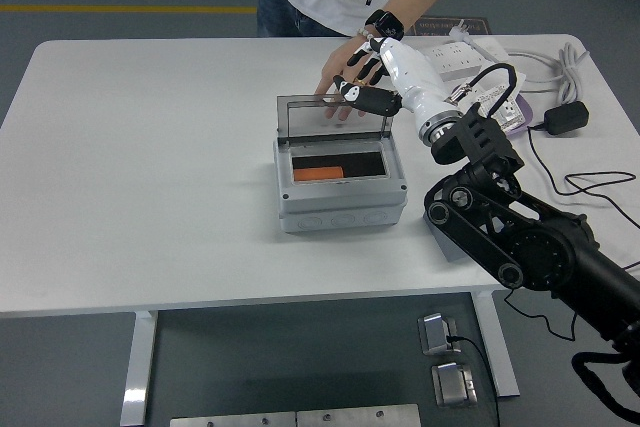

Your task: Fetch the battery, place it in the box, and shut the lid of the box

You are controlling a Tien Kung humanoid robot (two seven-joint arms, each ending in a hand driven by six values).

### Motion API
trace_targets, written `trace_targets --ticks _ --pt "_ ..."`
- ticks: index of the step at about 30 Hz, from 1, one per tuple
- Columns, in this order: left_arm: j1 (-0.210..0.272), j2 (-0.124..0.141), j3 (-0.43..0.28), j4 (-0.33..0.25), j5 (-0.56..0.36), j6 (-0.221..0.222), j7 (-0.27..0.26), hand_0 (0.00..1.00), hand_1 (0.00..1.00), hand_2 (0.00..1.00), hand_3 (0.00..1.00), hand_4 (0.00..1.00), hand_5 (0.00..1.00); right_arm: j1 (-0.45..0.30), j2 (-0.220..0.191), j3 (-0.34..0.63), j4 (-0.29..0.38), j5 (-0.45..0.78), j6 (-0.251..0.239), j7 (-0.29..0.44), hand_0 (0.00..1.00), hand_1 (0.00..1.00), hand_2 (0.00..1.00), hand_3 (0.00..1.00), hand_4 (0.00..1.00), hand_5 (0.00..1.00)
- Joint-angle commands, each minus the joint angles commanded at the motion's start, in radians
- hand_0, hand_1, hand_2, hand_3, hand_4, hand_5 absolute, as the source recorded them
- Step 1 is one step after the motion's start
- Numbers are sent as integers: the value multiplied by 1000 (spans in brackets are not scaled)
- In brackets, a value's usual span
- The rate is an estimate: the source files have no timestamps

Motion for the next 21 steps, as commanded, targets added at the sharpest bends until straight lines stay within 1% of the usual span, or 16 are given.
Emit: trace_targets --ticks 3,4,9,10,13,17,21 --pt "-1 0 0 0 1 0 0 394 563 510 481 2 2 7 5 -8 -22 10 -2 0 761 627 629 653 877 847" --pt "-2 -1 0 0 1 0 0 394 563 510 480 2 2 9 7 -10 -28 12 -2 0 918 743 738 730 946 965" --pt "-3 -1 -3 0 6 0 1 394 563 510 480 2 2 19 15 -24 -58 27 -6 2 918 743 738 730 946 965" --pt "-3 -1 -3 0 6 0 1 395 563 511 482 2 2 20 16 -26 -62 28 -6 3 937 753 743 741 963 998" --pt "-3 -1 -5 0 10 0 2 395 563 511 482 2 2 22 18 -32 -71 31 -7 3 937 753 743 741 963 998" --pt "0 -1 -9 0 12 2 2 395 563 511 482 2 2 17 14 -44 -65 32 -7 -3 940 755 745 742 972 998" --pt "3 -1 -12 0 14 3 2 395 563 511 482 2 2 7 -3 -66 -38 40 -3 -11 940 755 745 742 972 998"
